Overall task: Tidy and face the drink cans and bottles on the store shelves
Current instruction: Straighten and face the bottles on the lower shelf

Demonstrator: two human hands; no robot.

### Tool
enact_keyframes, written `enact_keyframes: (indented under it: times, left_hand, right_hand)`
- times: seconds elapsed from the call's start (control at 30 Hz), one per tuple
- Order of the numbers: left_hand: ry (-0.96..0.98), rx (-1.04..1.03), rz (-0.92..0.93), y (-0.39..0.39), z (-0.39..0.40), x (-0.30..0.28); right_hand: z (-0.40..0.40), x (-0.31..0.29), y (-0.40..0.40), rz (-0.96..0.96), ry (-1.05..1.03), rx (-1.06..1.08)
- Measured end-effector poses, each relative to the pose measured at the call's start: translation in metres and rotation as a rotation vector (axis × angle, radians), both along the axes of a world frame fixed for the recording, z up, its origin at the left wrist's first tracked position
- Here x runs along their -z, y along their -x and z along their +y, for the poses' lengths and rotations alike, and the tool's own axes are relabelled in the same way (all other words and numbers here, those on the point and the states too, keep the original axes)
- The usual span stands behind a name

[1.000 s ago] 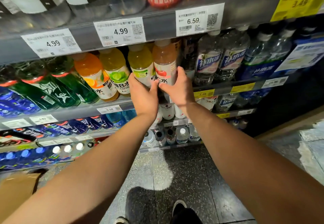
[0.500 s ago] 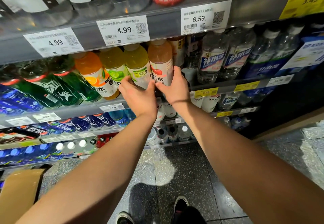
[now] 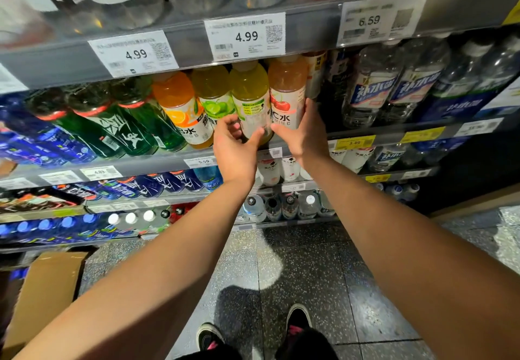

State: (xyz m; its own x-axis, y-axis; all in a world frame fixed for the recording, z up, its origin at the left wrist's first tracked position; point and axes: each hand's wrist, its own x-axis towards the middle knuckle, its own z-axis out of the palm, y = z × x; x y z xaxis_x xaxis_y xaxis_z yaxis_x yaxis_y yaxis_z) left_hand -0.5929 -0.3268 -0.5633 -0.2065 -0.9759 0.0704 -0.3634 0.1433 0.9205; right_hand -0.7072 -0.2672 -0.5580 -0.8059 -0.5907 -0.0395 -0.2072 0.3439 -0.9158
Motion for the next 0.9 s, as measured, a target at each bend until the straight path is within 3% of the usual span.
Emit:
enact_keyframes:
  times: [0.3, 0.6, 0.9]
  left_hand:
    - [-0.028, 0.015, 0.018, -0.015, -0.006, -0.005]
    - [0.098, -0.389, 0.089, -0.047, -0.029, -0.019]
    - [-0.022, -0.282, -0.212, -0.047, -0.056, -0.022]
  right_hand:
    - [0.006, -0.007, 0.0, 0.068, -0.054, 0.098]
    - [0.02, -0.008, 0.012, 0.026, 0.018, 0.152]
    - [0.016, -0.01, 0.013, 0.043, -0.002, 0.133]
